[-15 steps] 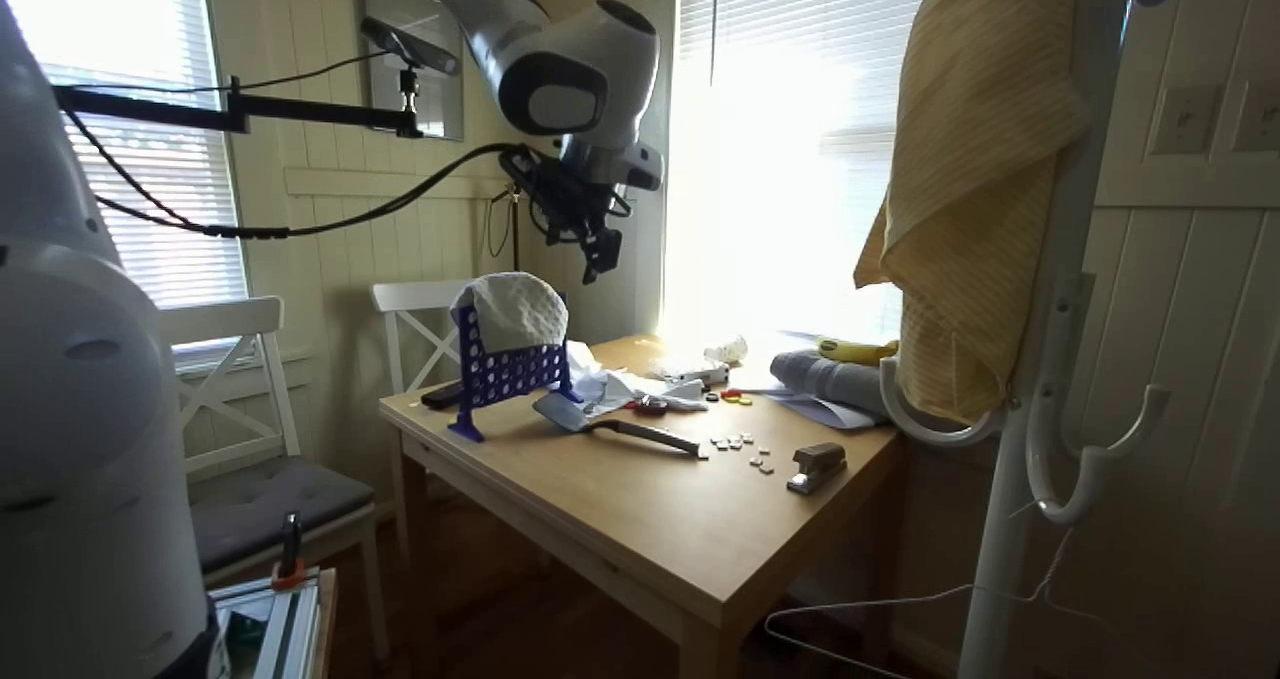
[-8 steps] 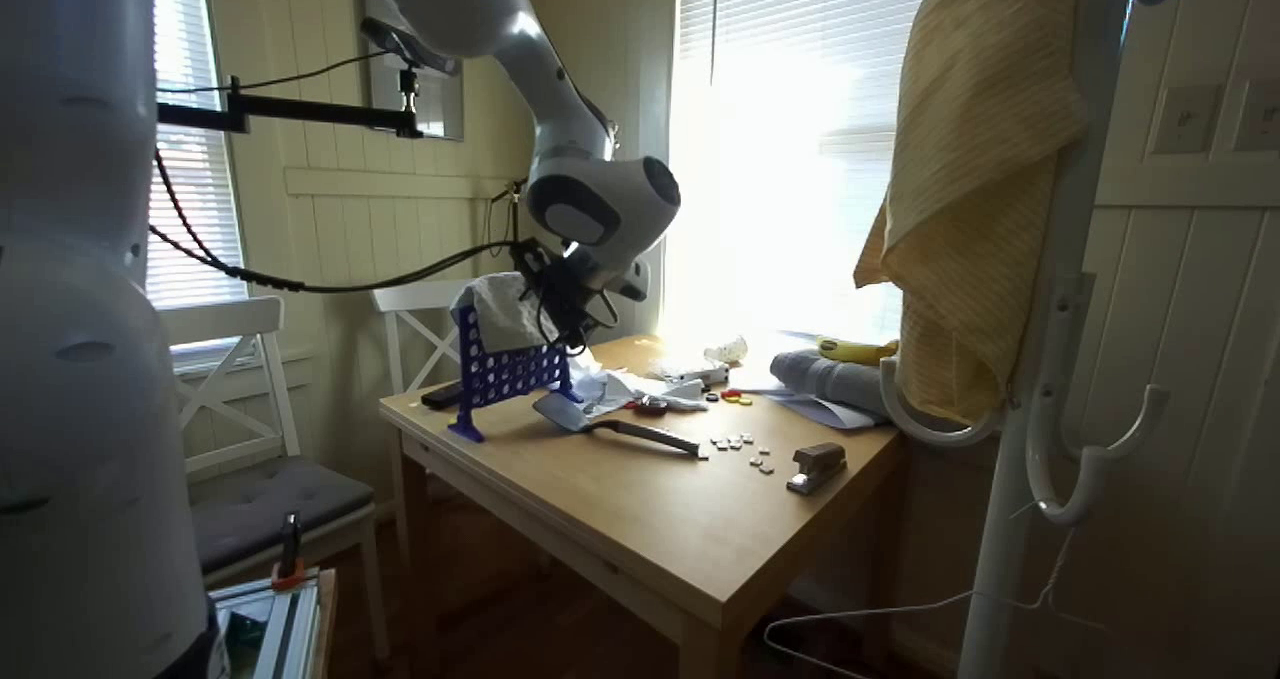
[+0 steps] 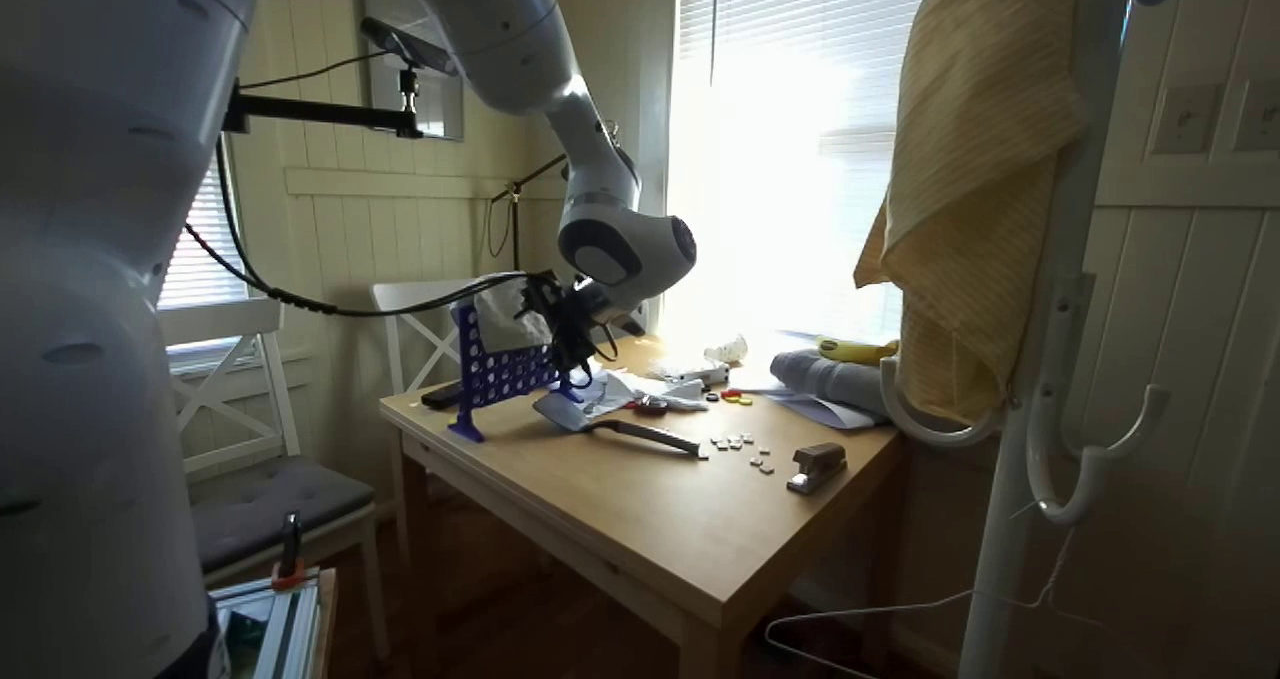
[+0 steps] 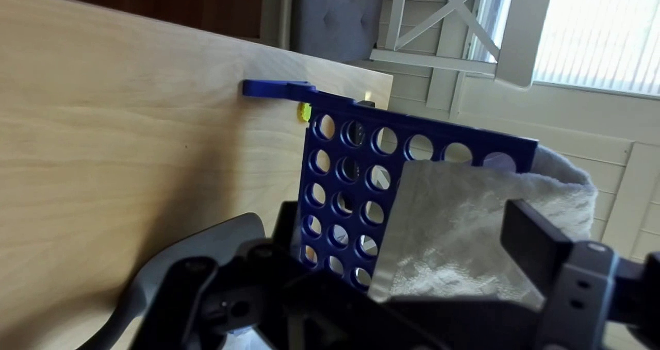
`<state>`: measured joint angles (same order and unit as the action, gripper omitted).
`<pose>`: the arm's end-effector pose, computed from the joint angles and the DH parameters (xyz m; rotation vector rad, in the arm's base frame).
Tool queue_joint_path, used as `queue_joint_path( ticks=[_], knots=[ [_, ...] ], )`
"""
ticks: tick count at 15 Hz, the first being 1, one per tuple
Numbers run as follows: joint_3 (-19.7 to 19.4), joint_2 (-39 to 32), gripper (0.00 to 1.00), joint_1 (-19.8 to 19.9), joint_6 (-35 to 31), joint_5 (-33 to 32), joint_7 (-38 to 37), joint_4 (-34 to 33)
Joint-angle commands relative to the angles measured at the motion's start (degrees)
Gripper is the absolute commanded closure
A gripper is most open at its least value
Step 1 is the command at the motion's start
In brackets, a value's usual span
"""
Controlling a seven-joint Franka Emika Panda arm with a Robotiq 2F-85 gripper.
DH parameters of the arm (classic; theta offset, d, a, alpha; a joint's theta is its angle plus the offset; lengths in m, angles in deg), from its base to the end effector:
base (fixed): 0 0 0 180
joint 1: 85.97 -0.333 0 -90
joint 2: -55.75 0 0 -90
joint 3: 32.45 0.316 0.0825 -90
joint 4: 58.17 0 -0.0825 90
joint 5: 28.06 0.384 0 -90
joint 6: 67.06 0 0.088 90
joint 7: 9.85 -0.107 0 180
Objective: Remove the white cloth from the blue object on the left and put it on the white coat hanger
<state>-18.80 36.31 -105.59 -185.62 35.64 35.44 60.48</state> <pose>0.4530 0.3500 0.2708 -2.0642 -0.6559 0.2514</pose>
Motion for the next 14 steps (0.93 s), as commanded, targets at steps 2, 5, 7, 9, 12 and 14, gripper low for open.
queue_joint_path(
  ticks=[2,5,7,9,12,14],
  knots=[
    [2.0,-4.3,0.0,1.0,-0.4,1.2,3.8,-2.9],
    [2.8,-7.5,0.0,0.2,-2.7,3.0,6.5,-5.4],
    [3.7,-10.5,0.0,0.4,-2.8,3.5,9.4,-8.0],
    [4.7,-12.2,0.0,0.8,-3.8,6.4,12.2,-9.9],
    [5.7,-14.7,0.0,1.0,-2.4,12.5,16.2,-13.0],
    [4.0,-12.7,0.0,-0.3,-2.8,10.7,14.3,-11.0]
  ],
)
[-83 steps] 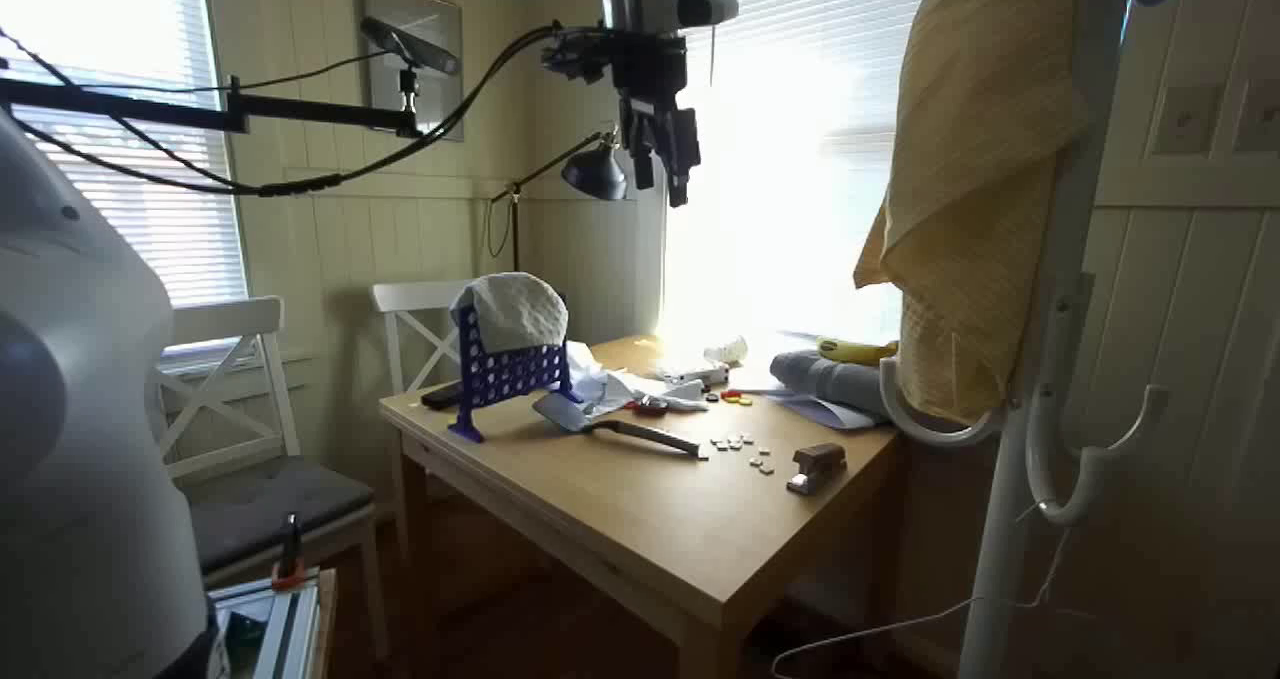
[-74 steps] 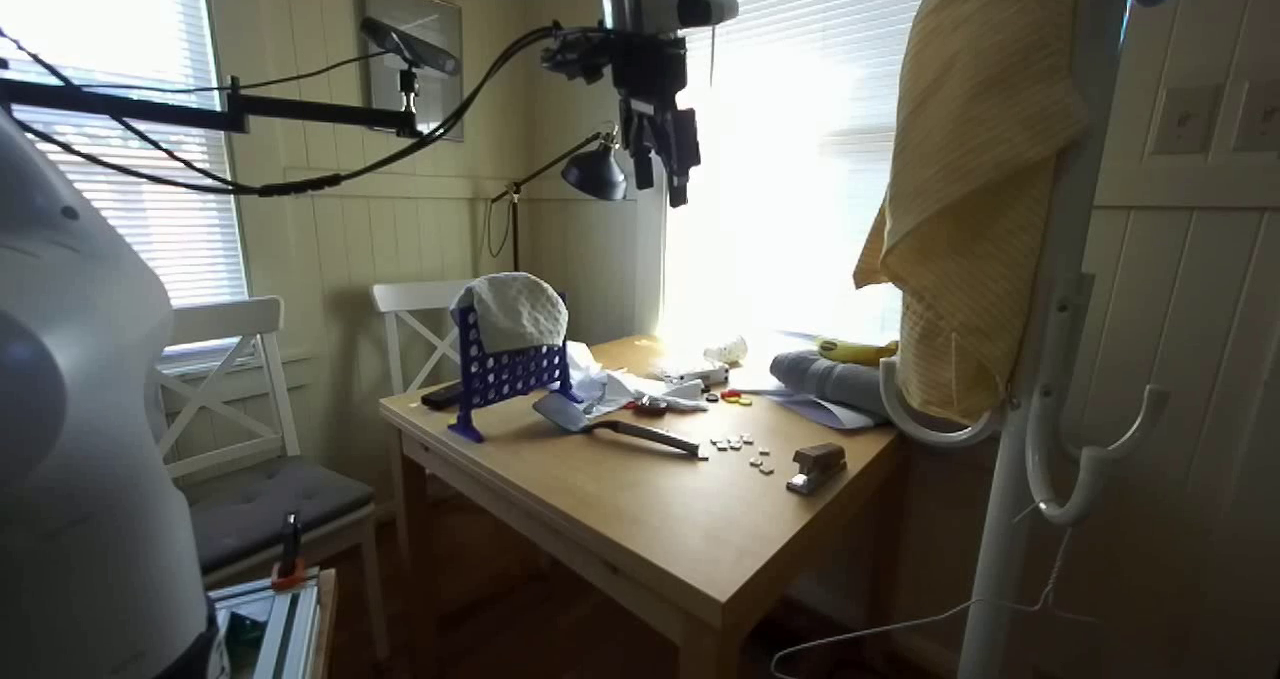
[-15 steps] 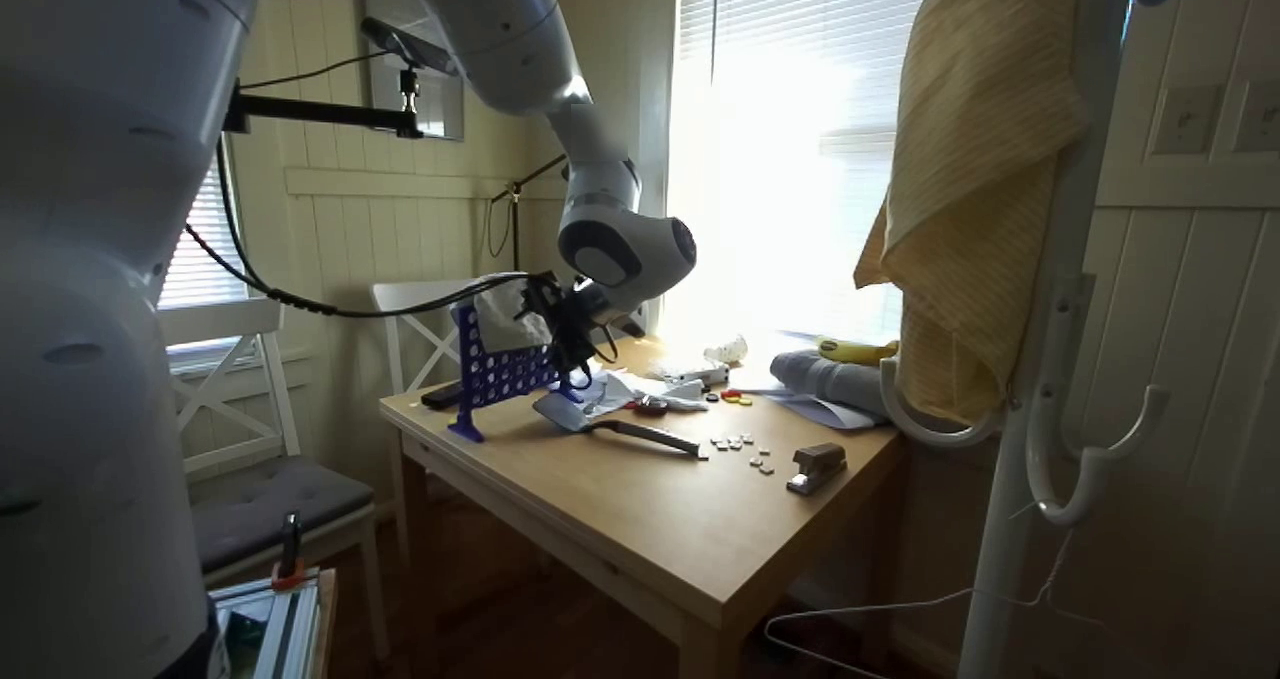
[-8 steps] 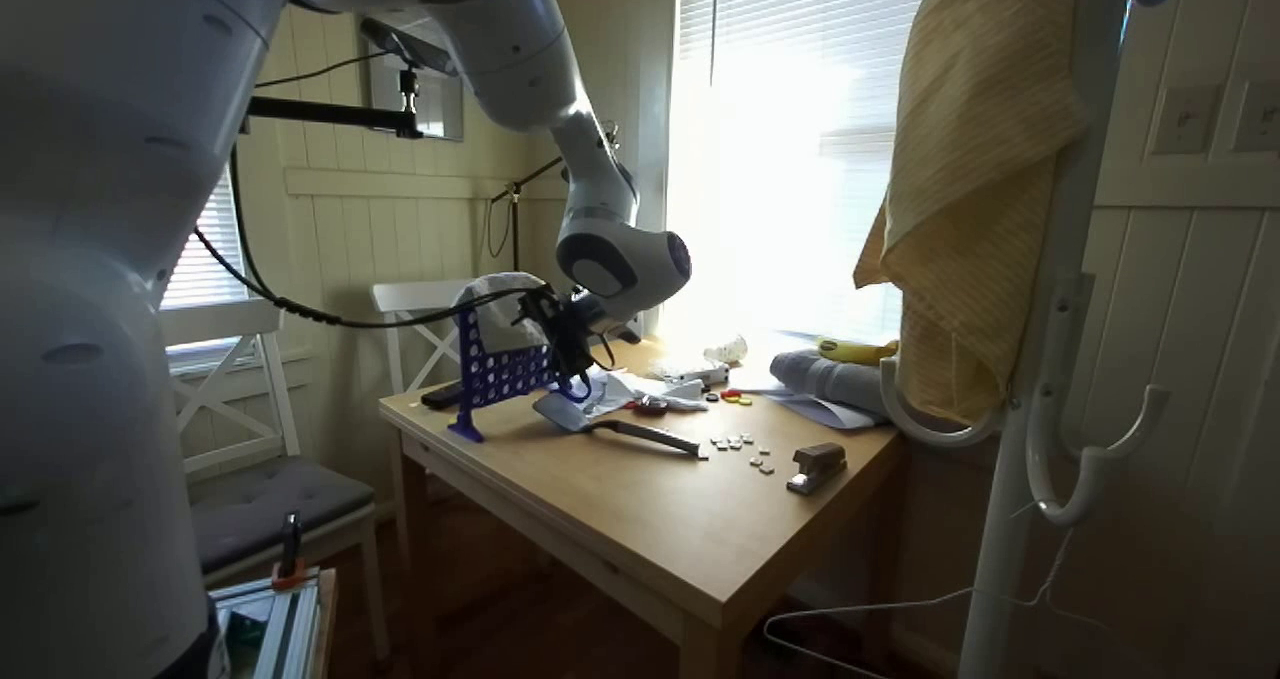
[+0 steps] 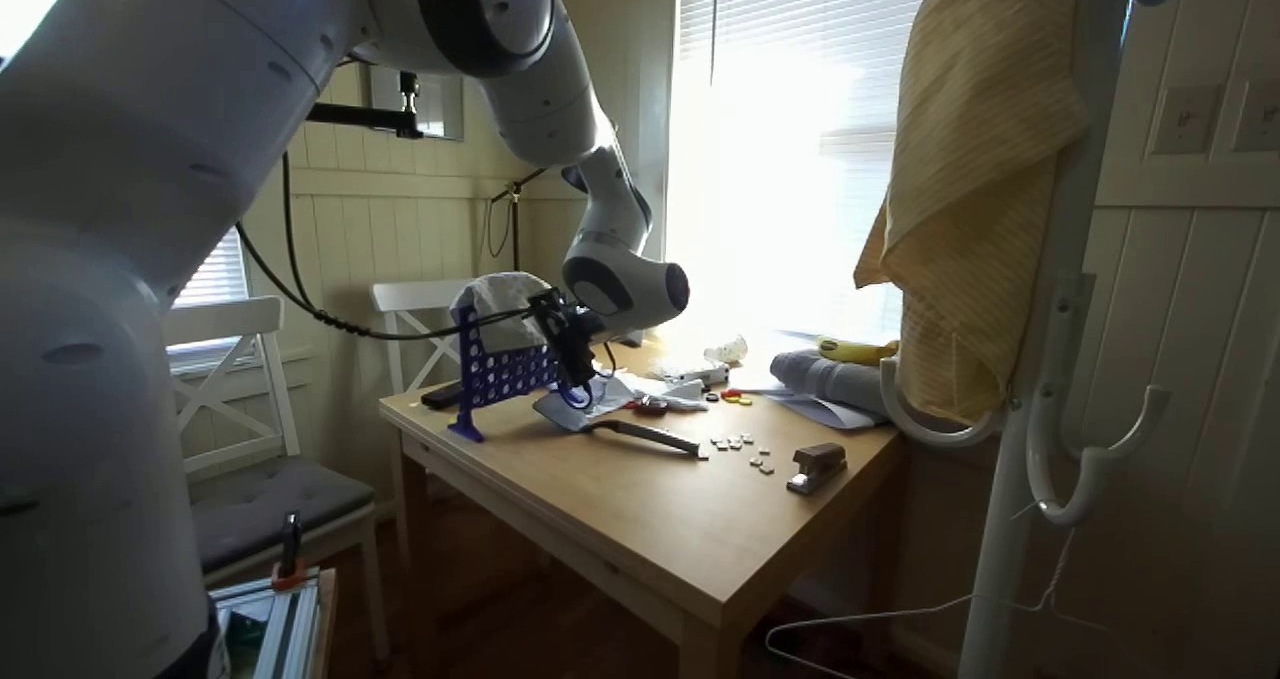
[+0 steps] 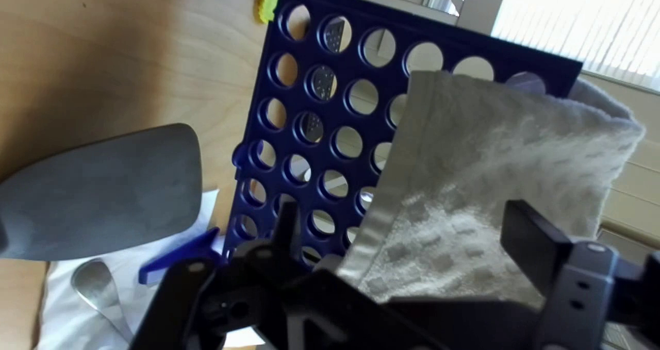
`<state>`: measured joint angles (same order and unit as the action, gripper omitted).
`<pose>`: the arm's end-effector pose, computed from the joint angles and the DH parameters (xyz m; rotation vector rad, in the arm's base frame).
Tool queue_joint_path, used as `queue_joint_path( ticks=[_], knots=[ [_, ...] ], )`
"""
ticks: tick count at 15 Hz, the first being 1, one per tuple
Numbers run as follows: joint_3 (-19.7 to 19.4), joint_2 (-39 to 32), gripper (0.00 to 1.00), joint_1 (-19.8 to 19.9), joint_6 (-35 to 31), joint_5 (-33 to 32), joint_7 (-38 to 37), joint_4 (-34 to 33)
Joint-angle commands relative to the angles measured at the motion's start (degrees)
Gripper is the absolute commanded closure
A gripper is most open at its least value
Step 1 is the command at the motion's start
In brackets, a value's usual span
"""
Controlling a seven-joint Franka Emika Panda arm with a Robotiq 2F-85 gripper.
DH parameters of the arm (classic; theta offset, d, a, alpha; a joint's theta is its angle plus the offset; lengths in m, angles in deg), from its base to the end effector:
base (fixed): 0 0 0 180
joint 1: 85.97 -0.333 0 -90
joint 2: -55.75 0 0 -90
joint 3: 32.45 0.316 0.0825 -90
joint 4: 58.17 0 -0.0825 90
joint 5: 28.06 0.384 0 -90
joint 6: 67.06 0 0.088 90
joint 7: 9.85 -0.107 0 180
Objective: Remove the white cloth from the blue object on the left and put it on the white coat hanger
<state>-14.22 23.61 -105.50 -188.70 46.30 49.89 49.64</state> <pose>0.4769 0.4101 0.2308 -1.8583 -0.6968 0.0811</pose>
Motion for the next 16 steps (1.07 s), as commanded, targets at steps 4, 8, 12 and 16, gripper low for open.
queue_joint_path(
  ticks=[4,8,12,16],
  knots=[
    [-0.5,-1.6,0.0,-0.5,0.8,1.8,1.3,-1.9],
    [1.0,-7.3,0.0,1.9,6.0,6.7,14.0,-5.2],
    [0.3,-12.0,0.0,2.6,11.6,12.9,20.2,-6.1],
    [-0.8,-15.9,0.0,2.2,18.4,14.7,21.1,-7.6]
  ],
)
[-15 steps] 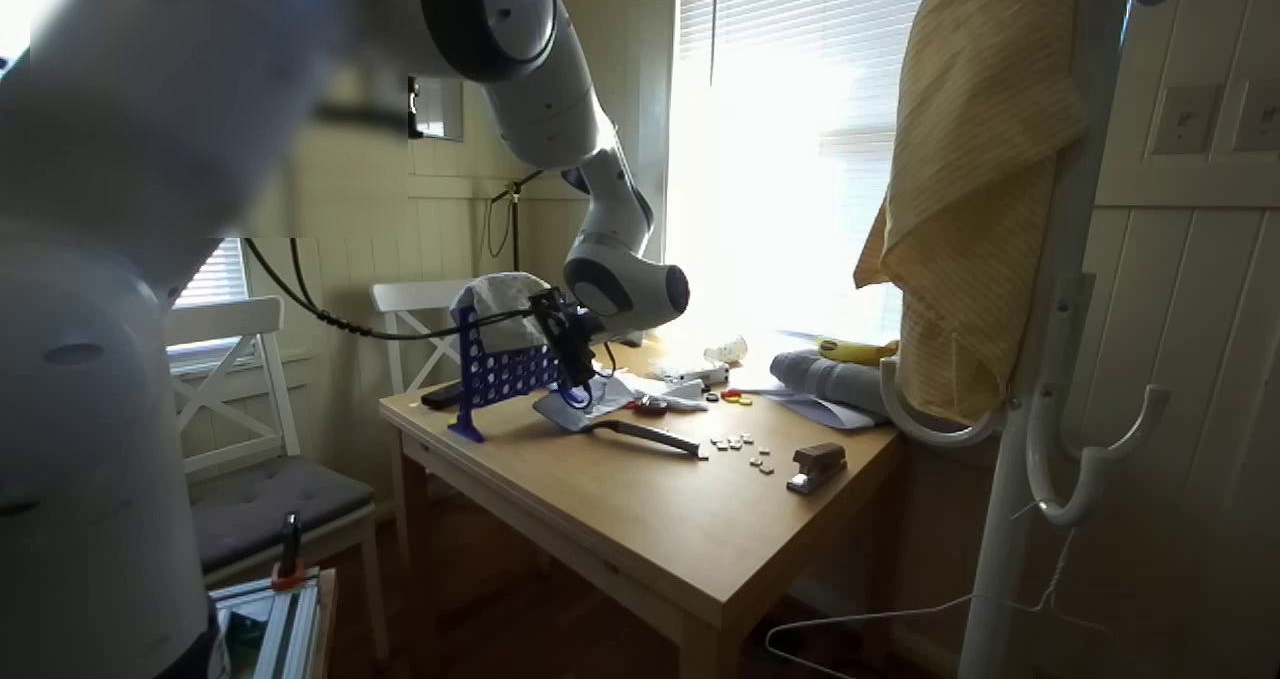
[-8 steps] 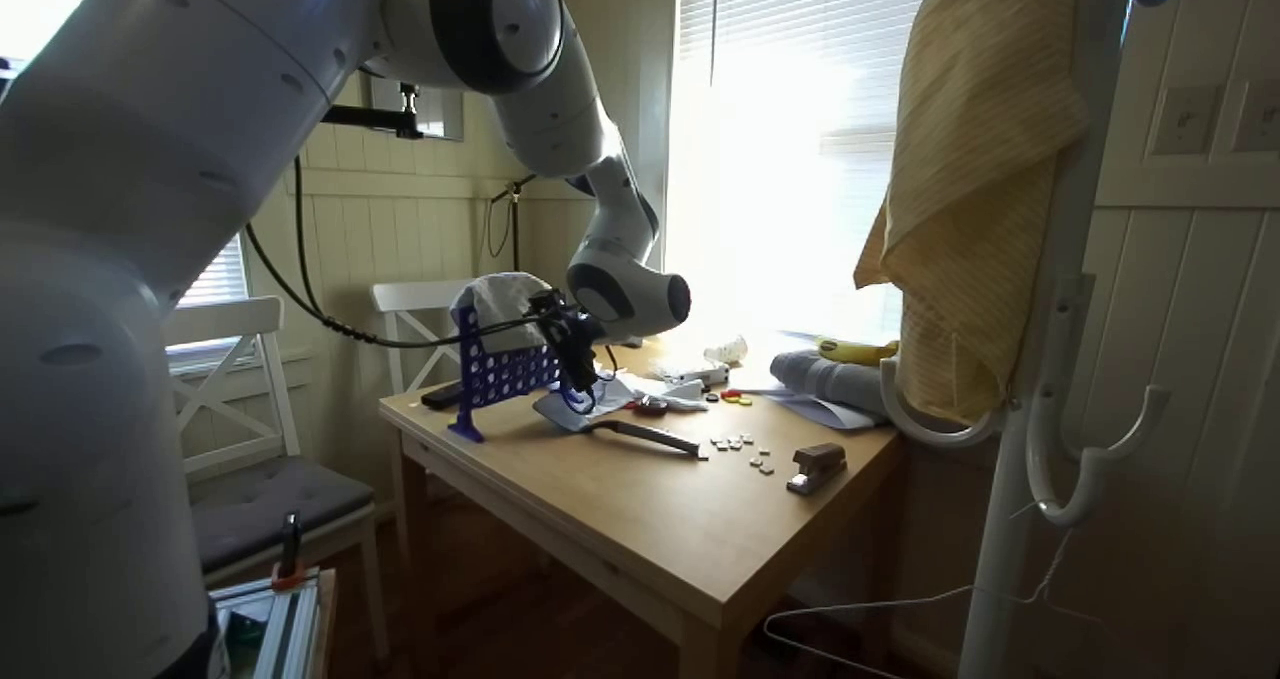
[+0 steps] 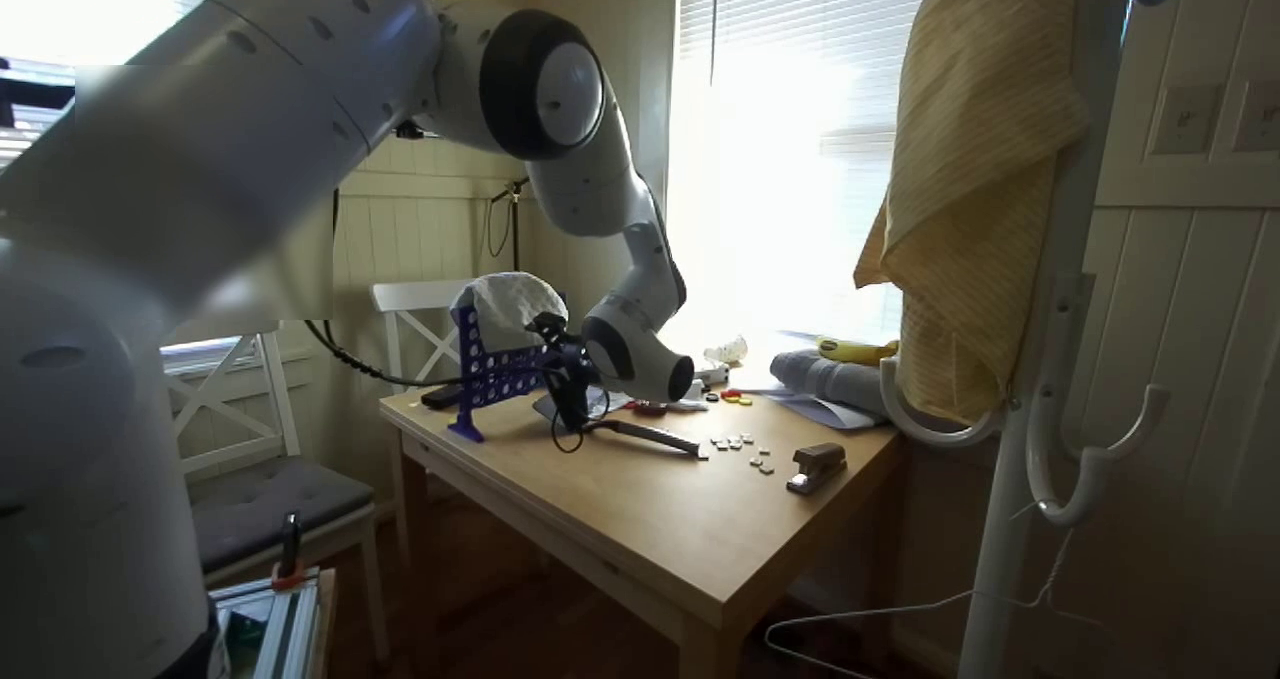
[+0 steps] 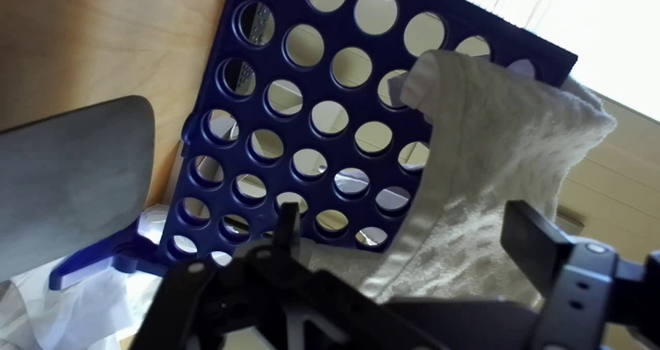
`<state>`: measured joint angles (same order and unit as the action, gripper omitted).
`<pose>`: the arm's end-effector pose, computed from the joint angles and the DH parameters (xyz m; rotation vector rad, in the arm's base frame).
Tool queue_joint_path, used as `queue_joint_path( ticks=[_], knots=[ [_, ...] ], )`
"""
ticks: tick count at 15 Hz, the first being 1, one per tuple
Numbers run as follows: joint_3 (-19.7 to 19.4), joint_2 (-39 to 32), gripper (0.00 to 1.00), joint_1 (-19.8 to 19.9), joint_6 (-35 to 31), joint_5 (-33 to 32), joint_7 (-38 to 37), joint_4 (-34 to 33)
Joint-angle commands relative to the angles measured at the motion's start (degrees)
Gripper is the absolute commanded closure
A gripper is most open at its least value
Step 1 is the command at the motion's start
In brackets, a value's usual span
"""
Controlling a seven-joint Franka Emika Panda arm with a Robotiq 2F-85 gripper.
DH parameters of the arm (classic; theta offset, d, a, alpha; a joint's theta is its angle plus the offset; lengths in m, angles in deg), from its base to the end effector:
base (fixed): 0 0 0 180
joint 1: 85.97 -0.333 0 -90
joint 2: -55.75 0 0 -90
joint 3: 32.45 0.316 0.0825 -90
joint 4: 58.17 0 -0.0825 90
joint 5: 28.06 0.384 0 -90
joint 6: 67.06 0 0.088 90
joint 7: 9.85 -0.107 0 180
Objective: Remove the white cloth from the blue object on the left and put it on the white coat hanger
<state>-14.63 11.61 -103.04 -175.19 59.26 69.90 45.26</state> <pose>0.4790 0.4093 0.1574 -1.5164 -0.6383 -0.0167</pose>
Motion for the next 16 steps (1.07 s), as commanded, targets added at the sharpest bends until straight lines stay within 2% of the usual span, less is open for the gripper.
queue_joint_path(
  ticks=[1,4,11,12,13,14,15,16],
  knots=[
    [-0.6,-4.6,0.0,-0.5,6.3,1.4,0.7,-3.9],
    [-0.9,-5.8,0.0,-0.7,11.1,0.4,0.7,-5.0],
    [-1.7,-5.6,0.0,-0.5,15.4,0.9,2.6,-5.1],
    [-1.8,-5.5,0.04,-0.5,15.8,1.0,3.2,-5.0],
    [-1.9,-5.2,0.19,-0.5,16.0,1.2,3.7,-4.5],
    [-2.0,-5.3,0.28,-0.5,16.4,1.2,4.1,-4.8],
    [-2.1,-5.4,0.3,-0.6,16.4,1.1,4.9,-4.9],
    [-2.2,-5.4,0.38,-0.6,16.4,1.1,5.4,-4.9]
  ],
)
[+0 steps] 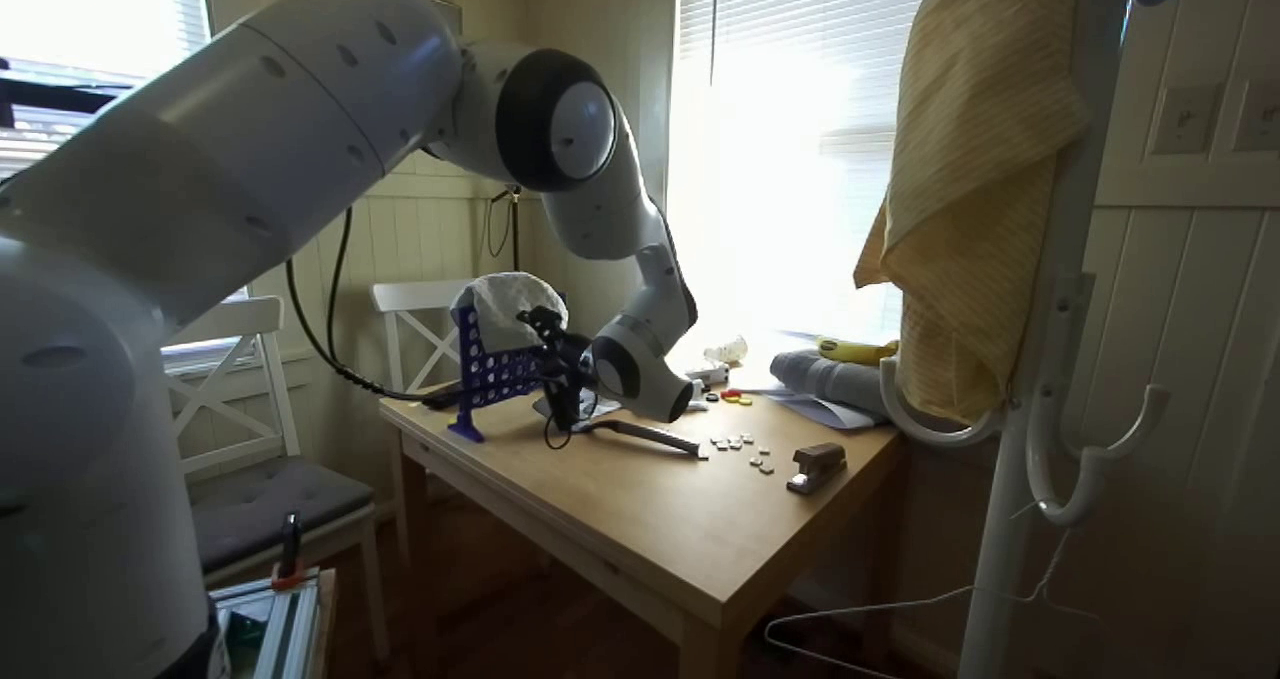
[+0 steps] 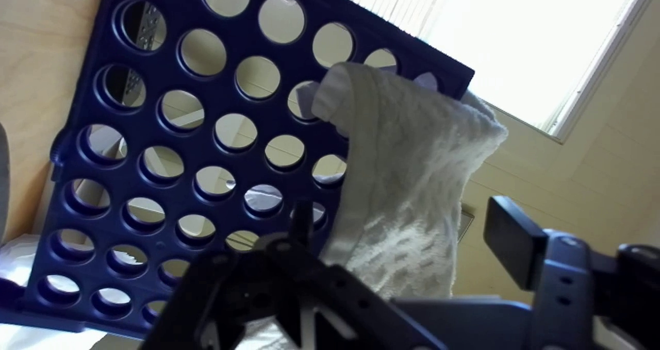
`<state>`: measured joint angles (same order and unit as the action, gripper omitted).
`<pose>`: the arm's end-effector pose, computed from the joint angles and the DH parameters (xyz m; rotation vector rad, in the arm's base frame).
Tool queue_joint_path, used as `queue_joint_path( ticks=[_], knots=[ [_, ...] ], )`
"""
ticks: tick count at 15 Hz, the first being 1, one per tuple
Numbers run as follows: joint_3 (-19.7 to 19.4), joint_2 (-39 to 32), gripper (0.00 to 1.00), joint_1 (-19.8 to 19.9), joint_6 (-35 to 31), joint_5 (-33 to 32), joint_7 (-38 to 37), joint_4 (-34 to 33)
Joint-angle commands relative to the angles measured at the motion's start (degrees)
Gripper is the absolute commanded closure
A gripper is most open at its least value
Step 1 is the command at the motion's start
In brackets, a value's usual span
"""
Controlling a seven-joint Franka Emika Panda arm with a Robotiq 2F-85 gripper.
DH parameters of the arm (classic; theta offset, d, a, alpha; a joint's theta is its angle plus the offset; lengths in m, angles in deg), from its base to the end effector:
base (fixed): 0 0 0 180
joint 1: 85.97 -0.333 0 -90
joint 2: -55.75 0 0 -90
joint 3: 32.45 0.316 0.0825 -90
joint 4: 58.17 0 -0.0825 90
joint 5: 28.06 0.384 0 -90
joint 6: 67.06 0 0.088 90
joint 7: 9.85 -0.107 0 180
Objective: Remove the white cloth from the blue object on the left and put it on the white coat hanger
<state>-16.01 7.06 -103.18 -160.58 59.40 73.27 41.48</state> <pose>0.4731 0.4163 0.1523 -1.2731 -0.6563 0.0340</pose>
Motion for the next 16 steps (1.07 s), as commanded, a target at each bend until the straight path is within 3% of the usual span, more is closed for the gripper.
queue_joint_path(
  ticks=[1,9,13,16],
  knots=[
    [-0.9,-0.8,0.45,-0.5,1.8,1.0,2.7,-1.0],
    [-1.3,-0.4,1.0,-0.6,1.2,1.0,4.0,-0.5],
    [-3.3,-0.6,0.99,-3.9,1.2,-7.7,1.3,-3.6],
    [-2.5,0.2,0.99,-6.3,0.3,-13.9,0.8,-6.6]
  ],
)
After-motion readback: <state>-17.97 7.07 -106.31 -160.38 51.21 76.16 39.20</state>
